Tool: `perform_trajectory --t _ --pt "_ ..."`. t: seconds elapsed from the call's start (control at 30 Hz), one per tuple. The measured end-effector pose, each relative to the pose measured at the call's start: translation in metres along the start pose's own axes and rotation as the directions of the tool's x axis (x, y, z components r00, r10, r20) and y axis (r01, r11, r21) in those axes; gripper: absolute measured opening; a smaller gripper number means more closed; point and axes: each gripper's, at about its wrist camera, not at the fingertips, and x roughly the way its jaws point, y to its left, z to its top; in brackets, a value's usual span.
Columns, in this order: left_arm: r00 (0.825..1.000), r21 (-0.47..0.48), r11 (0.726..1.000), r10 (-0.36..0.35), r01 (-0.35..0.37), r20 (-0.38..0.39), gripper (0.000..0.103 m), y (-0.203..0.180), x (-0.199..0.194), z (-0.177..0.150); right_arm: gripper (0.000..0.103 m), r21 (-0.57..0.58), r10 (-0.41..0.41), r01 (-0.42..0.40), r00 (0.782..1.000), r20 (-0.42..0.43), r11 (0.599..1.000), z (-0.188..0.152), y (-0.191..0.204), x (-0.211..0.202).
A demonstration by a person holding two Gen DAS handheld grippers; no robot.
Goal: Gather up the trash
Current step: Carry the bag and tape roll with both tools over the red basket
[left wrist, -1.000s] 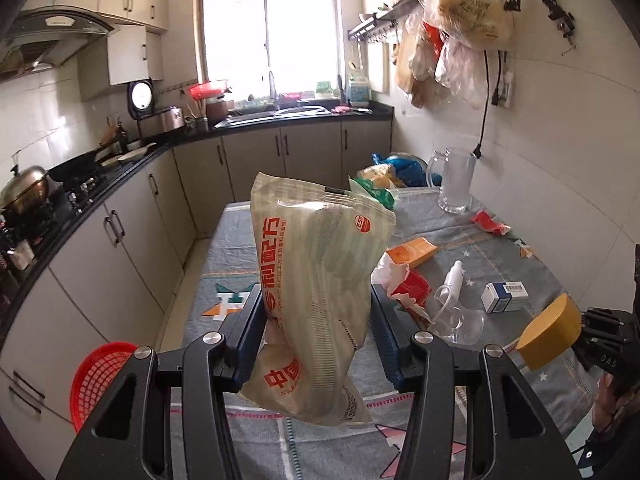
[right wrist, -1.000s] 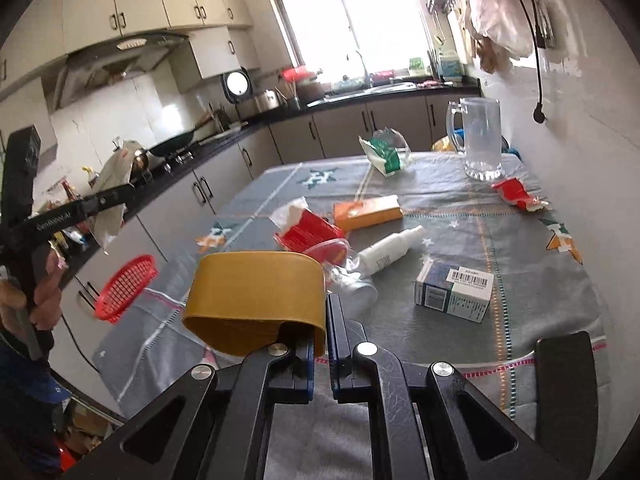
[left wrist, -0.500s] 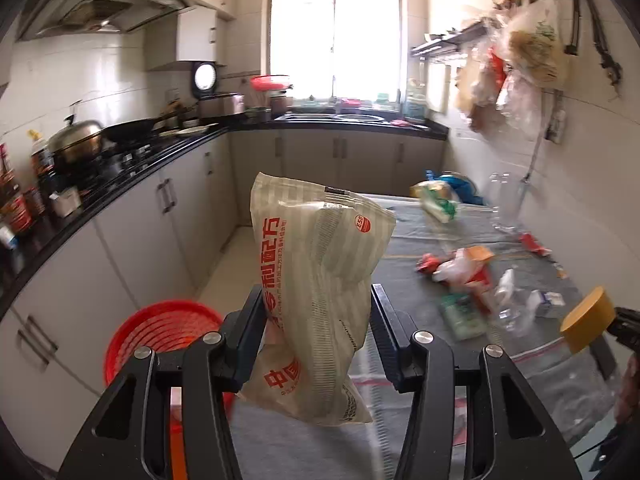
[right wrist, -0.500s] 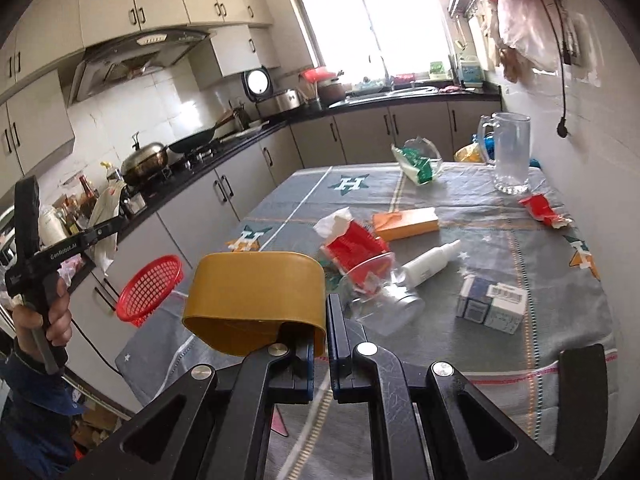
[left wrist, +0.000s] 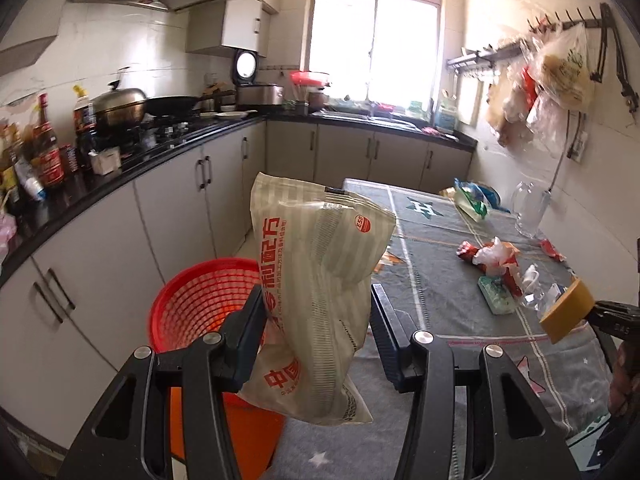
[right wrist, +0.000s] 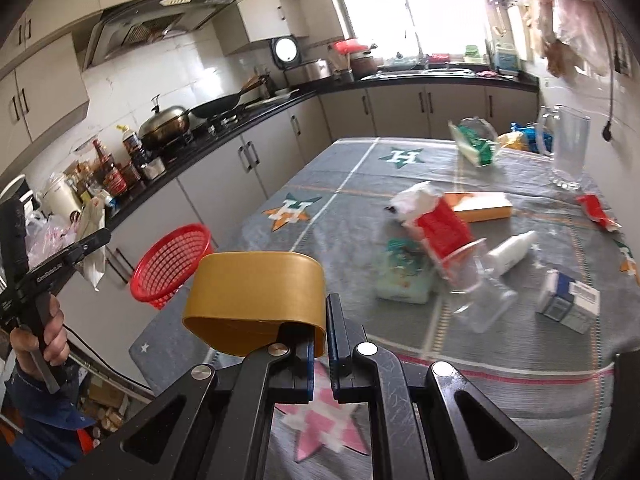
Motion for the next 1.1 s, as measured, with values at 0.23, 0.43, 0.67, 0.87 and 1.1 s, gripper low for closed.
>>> perform_trajectory --t 0.23,0.43,0.67,0.87,1.1 --pt "1.000 -0.082 0.996 0.031 -0.031 0.000 0.050 0.037 -0.013 -0.023 0.006 -0.019 0.047 -0.048 0.997 -0.063 0.999 0.004 0.026 0.029" --pt "0.998 -0.127 0.990 0.064 -0.066 -0.021 0.050 0.060 -0.010 -0.038 0.006 -0.050 0.069 -0.073 0.995 -0.077 0.996 0.009 0.050 0.042" --pt "0.997 -0.151 0.986 0.066 -0.070 -0.028 0.050 0.069 -0.001 -0.044 0.006 -0.077 0.093 -0.101 0.991 -0.098 0.992 0.019 0.075 0.057" --pt "0.996 -0.173 0.981 0.079 -0.084 -0.039 0.050 0.074 0.011 -0.046 0.006 -0.090 0.116 -0.129 0.985 -0.131 0.988 0.026 0.099 0.077" --pt "0.994 -0.190 0.976 0.095 -0.104 -0.056 0.050 0.081 0.029 -0.048 0.006 -0.105 0.145 -0.163 0.976 -0.160 0.981 0.038 0.130 0.105"
